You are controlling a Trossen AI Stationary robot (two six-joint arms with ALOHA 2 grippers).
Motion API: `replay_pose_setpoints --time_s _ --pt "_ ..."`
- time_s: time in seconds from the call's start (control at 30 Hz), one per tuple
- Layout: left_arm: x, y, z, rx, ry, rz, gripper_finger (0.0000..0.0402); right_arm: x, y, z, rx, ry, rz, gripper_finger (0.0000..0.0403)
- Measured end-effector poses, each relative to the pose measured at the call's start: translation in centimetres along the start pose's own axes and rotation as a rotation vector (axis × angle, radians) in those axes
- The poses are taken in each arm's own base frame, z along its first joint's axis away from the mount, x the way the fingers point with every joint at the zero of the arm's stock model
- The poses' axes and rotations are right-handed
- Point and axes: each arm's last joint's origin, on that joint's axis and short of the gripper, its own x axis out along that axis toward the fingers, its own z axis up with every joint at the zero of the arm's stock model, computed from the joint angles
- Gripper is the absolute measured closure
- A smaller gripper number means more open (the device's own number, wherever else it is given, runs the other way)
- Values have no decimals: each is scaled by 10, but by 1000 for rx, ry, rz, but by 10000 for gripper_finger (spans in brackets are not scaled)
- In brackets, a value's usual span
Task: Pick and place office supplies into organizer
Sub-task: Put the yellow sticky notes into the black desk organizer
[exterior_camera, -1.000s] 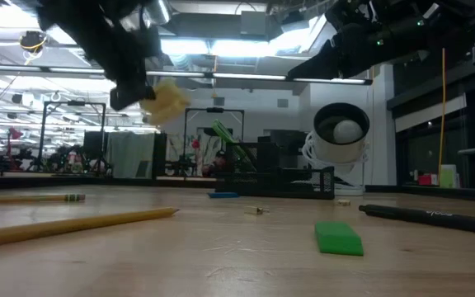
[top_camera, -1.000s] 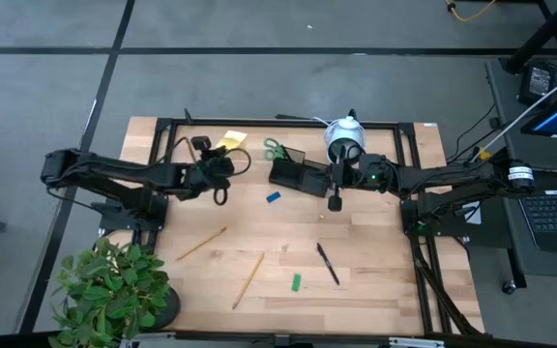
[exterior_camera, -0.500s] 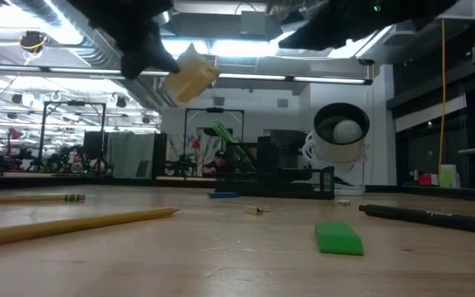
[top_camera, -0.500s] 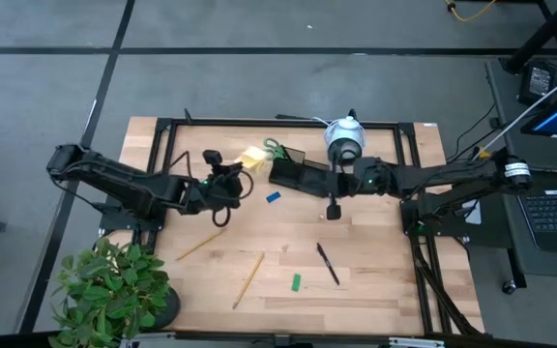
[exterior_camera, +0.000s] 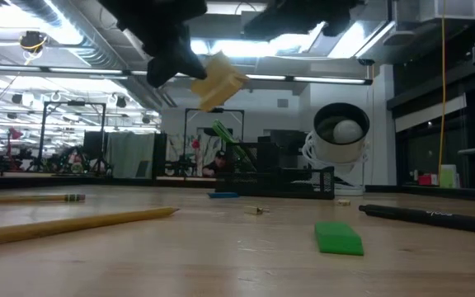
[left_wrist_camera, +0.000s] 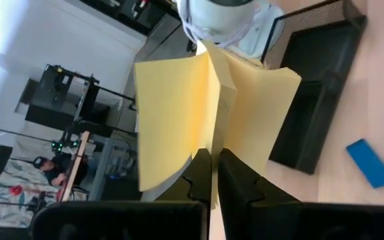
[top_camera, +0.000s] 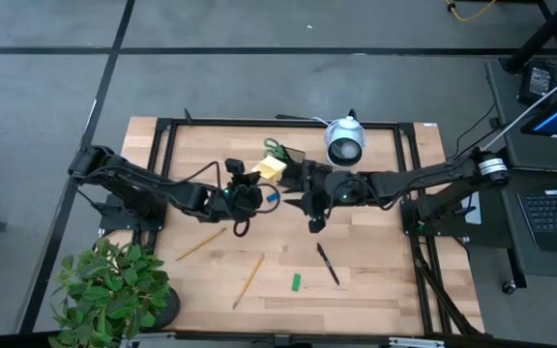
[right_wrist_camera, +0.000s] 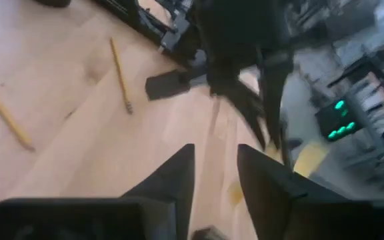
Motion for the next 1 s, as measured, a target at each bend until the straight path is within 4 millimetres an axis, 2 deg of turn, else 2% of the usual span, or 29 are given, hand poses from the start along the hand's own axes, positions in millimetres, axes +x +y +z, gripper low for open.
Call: replay_pose_setpoints --time_s 0.13,0.27,0.6,0.8,1.0 --pt "-2 -2 4 3 -11 -6 398 12 4 6 -115 35 -27 270" --pt "-5 -4 5 -7 -19 -11 398 22 4 12 -131 39 -36 269" --pt "-11 -7 7 -7 -40 -23 398 50 -10 4 -185 139 -112 269" --pt "-12 -8 7 -8 -41 -24 398 54 -18 -3 -158 162 -133 269" --pt "-12 -8 6 -2 -40 -22 398 54 -18 -5 -152 184 -119 272"
